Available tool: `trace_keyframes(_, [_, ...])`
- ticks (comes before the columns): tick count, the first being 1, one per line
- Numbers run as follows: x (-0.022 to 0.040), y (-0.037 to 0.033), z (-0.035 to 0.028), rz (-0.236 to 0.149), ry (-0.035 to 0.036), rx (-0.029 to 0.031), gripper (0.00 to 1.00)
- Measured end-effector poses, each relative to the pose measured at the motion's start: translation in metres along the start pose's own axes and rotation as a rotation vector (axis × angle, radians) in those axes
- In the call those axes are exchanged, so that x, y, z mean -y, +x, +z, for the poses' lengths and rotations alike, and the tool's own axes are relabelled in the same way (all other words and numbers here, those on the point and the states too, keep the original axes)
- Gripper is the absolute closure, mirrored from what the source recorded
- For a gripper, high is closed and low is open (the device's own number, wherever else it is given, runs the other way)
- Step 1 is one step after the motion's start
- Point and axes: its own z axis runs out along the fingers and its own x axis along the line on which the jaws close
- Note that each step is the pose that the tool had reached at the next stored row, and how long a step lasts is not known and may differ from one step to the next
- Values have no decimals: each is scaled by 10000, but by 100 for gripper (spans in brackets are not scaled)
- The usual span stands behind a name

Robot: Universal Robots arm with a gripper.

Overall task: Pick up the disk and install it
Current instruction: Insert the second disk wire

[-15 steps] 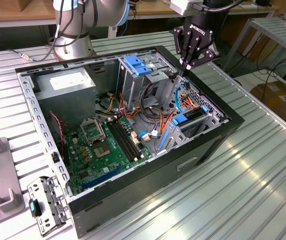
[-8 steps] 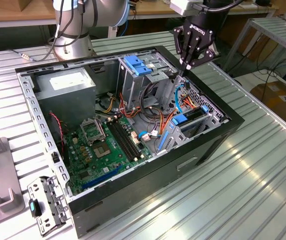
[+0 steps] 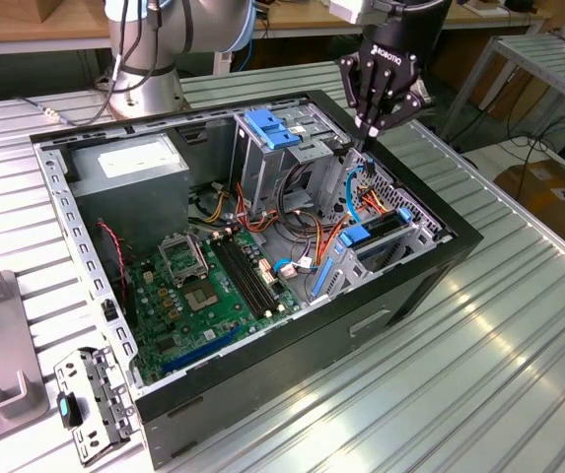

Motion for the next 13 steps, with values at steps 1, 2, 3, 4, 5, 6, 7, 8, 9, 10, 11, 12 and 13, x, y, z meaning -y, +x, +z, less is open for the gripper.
trace_keyframes(1, [1, -4, -1, -2, -2, -177, 89])
trace_keyframes(2, [2, -10, -2, -1, -3, -400, 89])
trace_keyframes(3, [4, -35, -6, -2, -7, -838, 89])
trace_keyframes(4, [8, -62, -6, -2, -9, -1148, 89])
trace_keyframes(5, [12, -77, -2, -2, -12, -1307, 89])
trace_keyframes(6, [17, -85, 5, -2, -15, -1387, 89])
trace_keyframes(7, [22, -88, 16, -2, -16, -1466, 89])
trace_keyframes(8, [24, -89, 24, -3, -17, -1521, 89])
trace_keyframes(9, [25, -91, 36, -3, -18, -1595, 89])
trace_keyframes(10, [25, -92, 43, -3, -18, -1645, 89])
trace_keyframes(11, [26, -93, 47, -4, -19, -1680, 89])
trace_keyframes(12, [26, -93, 47, -4, -19, -1684, 89])
trace_keyframes(13, [25, -93, 48, -3, -18, -1688, 89])
